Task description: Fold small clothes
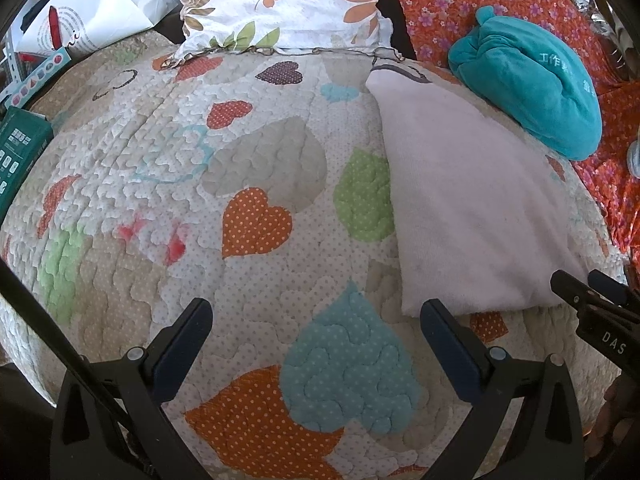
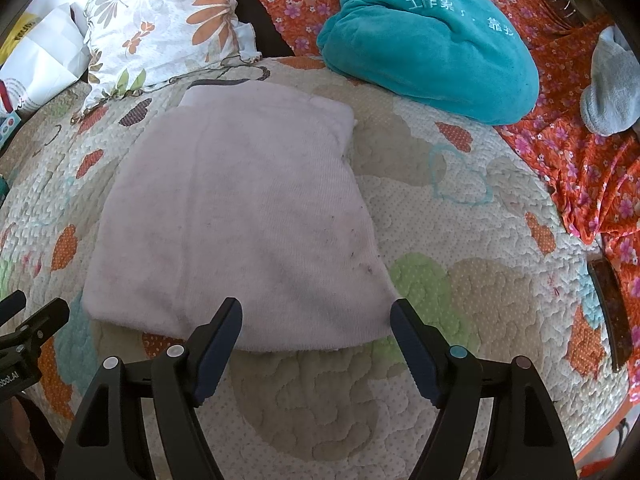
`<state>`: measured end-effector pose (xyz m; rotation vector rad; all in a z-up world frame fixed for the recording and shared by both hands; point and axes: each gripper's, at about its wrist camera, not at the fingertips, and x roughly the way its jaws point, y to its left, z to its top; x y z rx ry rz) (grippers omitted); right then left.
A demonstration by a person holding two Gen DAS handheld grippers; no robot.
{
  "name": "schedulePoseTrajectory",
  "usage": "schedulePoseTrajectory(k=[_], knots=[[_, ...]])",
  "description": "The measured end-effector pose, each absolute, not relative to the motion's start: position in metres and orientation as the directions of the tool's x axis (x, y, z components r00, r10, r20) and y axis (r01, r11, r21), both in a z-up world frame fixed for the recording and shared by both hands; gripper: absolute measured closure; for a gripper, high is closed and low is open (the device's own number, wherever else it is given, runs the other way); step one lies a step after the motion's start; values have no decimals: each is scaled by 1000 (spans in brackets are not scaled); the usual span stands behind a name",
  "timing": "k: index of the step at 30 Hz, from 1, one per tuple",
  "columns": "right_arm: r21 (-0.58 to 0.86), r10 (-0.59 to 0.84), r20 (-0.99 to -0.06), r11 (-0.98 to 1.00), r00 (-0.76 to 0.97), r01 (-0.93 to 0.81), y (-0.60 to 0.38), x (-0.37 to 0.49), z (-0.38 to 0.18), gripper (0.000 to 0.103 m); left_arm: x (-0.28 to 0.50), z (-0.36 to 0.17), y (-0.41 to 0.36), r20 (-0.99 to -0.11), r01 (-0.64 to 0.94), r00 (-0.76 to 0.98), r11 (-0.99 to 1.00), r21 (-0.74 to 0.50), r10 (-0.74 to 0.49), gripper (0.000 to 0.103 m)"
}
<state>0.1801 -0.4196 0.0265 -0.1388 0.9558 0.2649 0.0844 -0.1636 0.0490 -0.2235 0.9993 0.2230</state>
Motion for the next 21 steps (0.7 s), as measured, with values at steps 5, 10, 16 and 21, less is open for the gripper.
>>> schedulePoseTrajectory(k=[5, 10, 16, 21], knots=[[-3, 157, -821, 960, 549, -279, -417, 176, 28, 22, 84, 50, -164, -847, -281, 526, 956, -87, 77, 0], [-15, 150, -823, 959, 549, -284, -417, 176, 27, 22, 84, 50, -165, -846, -278, 528, 957, -86, 77, 0], [-27, 141, -822, 958, 551, -286, -418, 177, 28, 21, 83, 50, -165, -845, -278, 529, 957, -87, 76, 0], [-27, 141, -823, 958, 550, -285, -417, 177, 28, 21, 84, 49, -165, -848, -279, 526, 956, -91, 73, 0]])
